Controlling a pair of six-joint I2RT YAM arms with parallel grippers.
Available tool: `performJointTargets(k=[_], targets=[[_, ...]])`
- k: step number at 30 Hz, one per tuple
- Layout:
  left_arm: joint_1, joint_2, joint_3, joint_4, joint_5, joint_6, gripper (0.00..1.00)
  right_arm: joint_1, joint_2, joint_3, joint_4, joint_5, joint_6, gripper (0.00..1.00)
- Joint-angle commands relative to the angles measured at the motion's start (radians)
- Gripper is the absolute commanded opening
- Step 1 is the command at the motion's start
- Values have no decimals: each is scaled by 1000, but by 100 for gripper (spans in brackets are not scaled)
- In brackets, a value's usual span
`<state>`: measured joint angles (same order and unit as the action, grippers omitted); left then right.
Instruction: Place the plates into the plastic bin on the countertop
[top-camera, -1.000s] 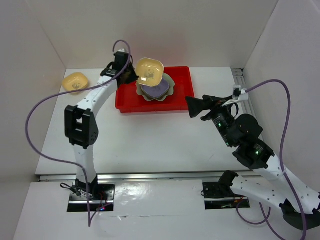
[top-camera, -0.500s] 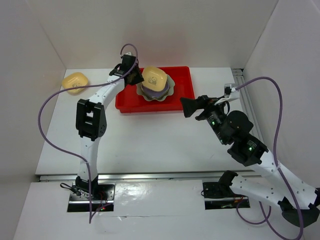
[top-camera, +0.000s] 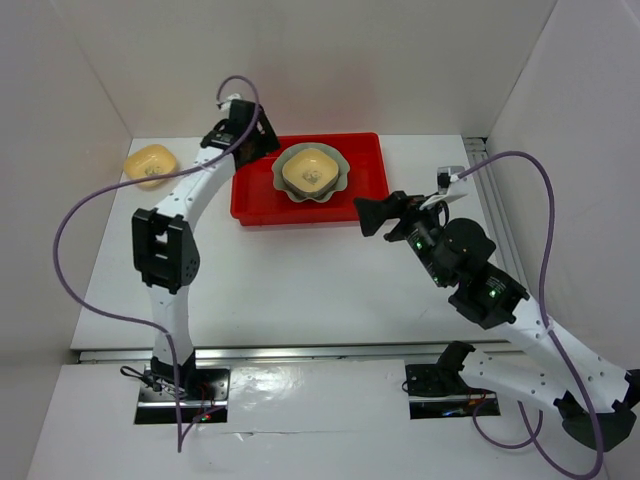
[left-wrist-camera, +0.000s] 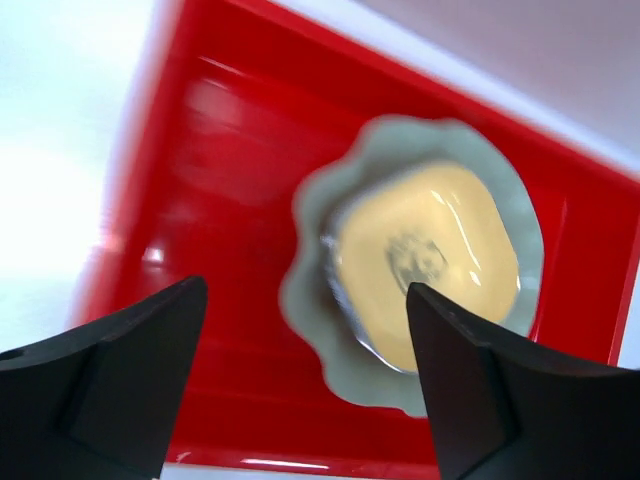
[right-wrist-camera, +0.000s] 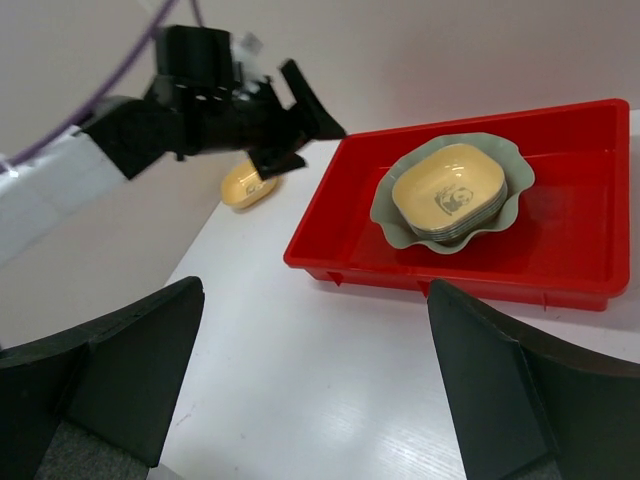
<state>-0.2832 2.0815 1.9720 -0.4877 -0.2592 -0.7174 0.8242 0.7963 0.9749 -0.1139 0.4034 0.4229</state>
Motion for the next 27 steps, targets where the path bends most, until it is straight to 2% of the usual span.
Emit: performJointTargets(k=[1,3,7,10,13,16,19,27], targets=[[110,-158,-21,-115,-243,-117,95,15,1,-2,30,-20,5,100],[203,-191,-82,-144,-244,-158,100,15,12,-13,49,-47,-4,100],[362,-192,-142,-155,-195,-192,100,15,23,-36,62,-83,-4,100],[465,-127,-142,-206,-147,-267,100,15,32,-45,62,-97,-13,100],[562,-118,-232,-148,-37,-329,100,15,32,-56,62,-97,-13,100],[611,-118,-327,1,50,-352,100,15,21,-97,71,-116,-22,100],[645,-107,-352,111,94,-364,100,15,-2,-143,89,-164,-22,100],[654,-18,-323,209,94,-392,100,24,43,-197,137,-232,-32,100]])
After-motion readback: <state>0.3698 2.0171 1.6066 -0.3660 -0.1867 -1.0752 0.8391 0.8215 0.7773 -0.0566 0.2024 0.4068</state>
